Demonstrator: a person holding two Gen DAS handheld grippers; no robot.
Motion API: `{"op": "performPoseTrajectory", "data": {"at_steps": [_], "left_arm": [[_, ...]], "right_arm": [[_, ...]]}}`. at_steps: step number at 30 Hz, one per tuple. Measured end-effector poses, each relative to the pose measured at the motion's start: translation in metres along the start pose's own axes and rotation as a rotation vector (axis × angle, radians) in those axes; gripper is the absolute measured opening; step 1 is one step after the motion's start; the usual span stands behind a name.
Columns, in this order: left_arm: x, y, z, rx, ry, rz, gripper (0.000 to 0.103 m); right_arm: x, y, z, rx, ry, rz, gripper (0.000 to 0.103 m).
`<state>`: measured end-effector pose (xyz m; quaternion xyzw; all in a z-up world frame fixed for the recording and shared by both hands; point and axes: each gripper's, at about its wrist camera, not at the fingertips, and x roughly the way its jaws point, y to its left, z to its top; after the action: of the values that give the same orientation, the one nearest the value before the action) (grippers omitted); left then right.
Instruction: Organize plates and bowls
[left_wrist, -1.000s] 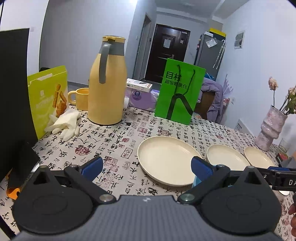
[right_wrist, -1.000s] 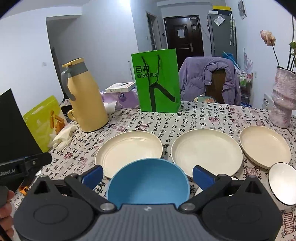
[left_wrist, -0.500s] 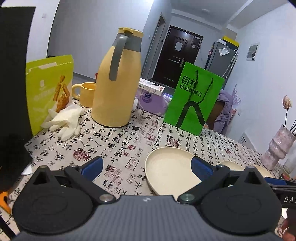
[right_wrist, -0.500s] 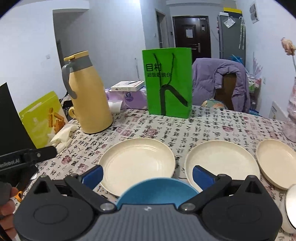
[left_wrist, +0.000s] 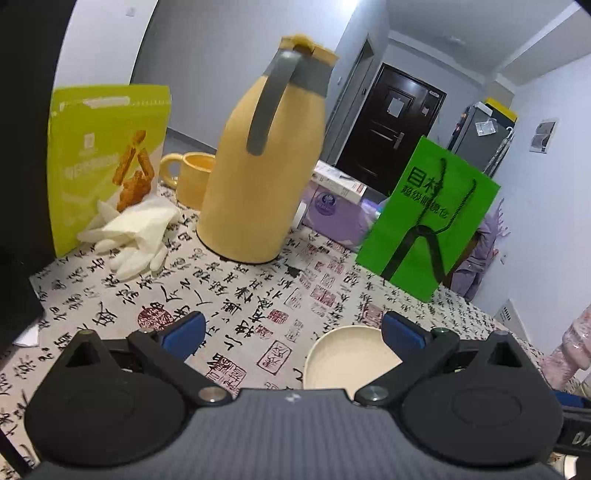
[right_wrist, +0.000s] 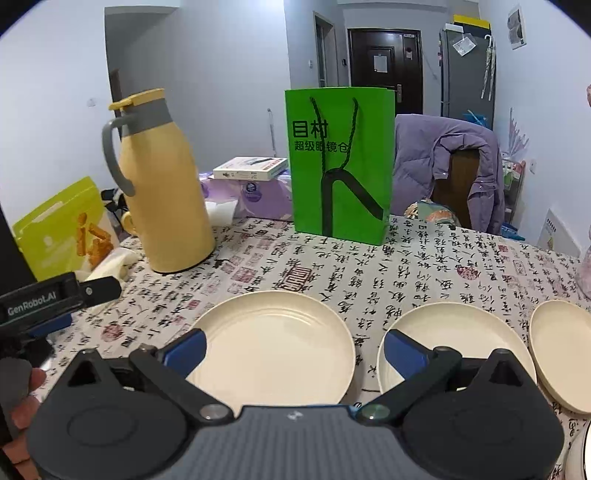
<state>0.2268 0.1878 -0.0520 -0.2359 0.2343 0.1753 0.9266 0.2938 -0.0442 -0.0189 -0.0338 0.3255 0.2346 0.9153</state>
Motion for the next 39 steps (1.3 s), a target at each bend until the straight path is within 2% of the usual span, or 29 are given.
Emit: {"op": "performPoseTrajectory", "data": {"at_steps": [3,5,11,13,17,18,21,23,26,28,29,31,36,39], "left_arm": [[0.019,0.01,-0.002,-0.028,0.037,0.02,0.103],[0.029,0.015,-0.004,-0.042,0.055,0.022,0.103],[0.05,0.014,-0.019,0.01,0.114,0.012,0.103],[0.055,0.014,-0.021,0.007,0.143,0.015,0.103],[0.06,0.005,-0.02,0.005,0.206,0.037,0.101],[0.062,0.0,-0.02,0.012,0.223,0.038,0.099],[0.068,-0.018,-0.019,0.052,0.258,0.058,0.093],[0.073,-0.026,-0.02,0.066,0.267,0.082,0.086],[0.083,-0.026,-0.023,0.045,0.292,0.105,0.076],[0.09,-0.022,-0.028,0.02,0.31,0.107,0.062],[0.093,-0.02,-0.03,0.01,0.315,0.096,0.059],[0.098,-0.017,-0.033,-0.001,0.326,0.067,0.047],[0.098,-0.02,-0.037,0.04,0.322,0.014,0.047],[0.096,-0.023,-0.041,0.066,0.319,0.001,0.043]], "right_arm": [[0.009,0.001,0.001,-0.006,0.015,0.013,0.101],[0.017,0.003,0.002,-0.015,0.032,0.008,0.095],[0.05,-0.002,0.011,0.01,0.088,-0.008,0.085],[0.062,-0.008,0.013,0.032,0.108,-0.02,0.079],[0.083,-0.021,0.016,0.05,0.172,-0.024,0.056],[0.087,-0.023,0.017,0.05,0.183,-0.028,0.05],[0.097,-0.03,0.019,0.052,0.197,-0.041,0.046],[0.103,-0.034,0.02,0.055,0.212,-0.036,0.043],[0.113,-0.036,0.018,0.047,0.248,-0.045,0.039],[0.119,-0.037,0.015,0.04,0.271,-0.042,0.038],[0.121,-0.037,0.013,0.036,0.277,-0.04,0.038],[0.125,-0.038,0.012,0.026,0.287,-0.035,0.038],[0.135,-0.042,0.011,0.027,0.299,-0.011,0.034],[0.14,-0.044,0.009,0.032,0.317,-0.008,0.03]]}}
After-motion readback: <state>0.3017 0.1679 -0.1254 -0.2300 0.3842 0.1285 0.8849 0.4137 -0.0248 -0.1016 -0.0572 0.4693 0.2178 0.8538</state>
